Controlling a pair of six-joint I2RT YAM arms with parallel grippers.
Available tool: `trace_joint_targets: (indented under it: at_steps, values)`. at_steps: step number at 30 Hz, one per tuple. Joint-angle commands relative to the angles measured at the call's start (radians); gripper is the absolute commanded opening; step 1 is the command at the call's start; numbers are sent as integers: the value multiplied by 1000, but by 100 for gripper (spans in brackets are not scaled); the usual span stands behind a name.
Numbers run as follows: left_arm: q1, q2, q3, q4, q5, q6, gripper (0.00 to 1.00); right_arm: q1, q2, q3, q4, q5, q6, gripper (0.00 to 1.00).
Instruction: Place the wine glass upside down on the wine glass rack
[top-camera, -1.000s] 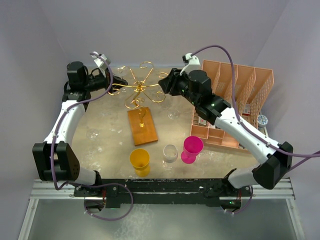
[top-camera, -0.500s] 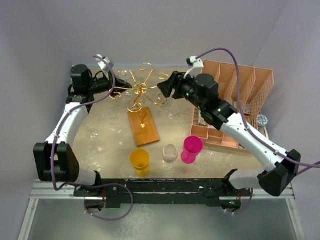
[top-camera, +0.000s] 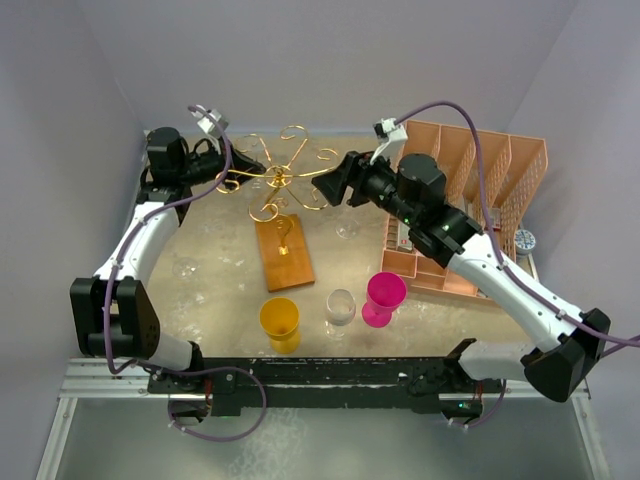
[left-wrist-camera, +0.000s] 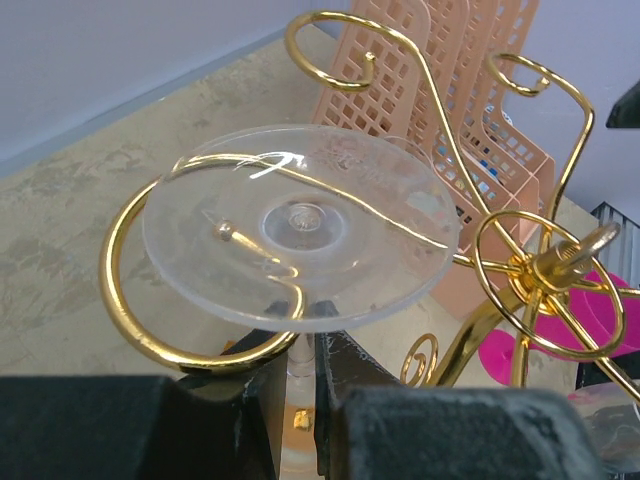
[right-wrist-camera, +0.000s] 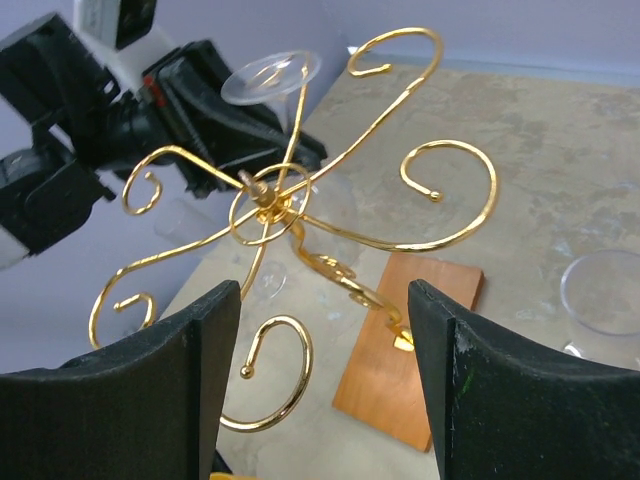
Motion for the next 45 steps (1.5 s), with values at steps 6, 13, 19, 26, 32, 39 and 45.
trace_joint_targets:
  at_steps: [6, 13, 19, 26, 32, 39, 45]
  values:
    - [-4, -30, 21, 164, -138, -128, 0, 6, -50, -52, 45, -227, -111, 71]
    - [-6, -36, 5, 179, -194, -147, 0, 7, -83, -84, 47, -277, -148, 72]
    - [-6, -59, -38, 233, -255, -158, 0, 5, -89, -93, 47, -283, -147, 72]
    - [-6, -69, -72, 289, -286, -170, 0, 6, -91, -109, 59, -310, -138, 71]
    - [-6, -63, -66, 266, -304, -119, 0, 5, -90, -112, 49, -313, -133, 66]
    - [-6, -67, -76, 262, -395, -95, 0, 6, -94, -119, 45, -279, -117, 64]
    - [-6, -83, -69, 201, -262, 27, 0, 6, -110, -119, 55, -282, -112, 64]
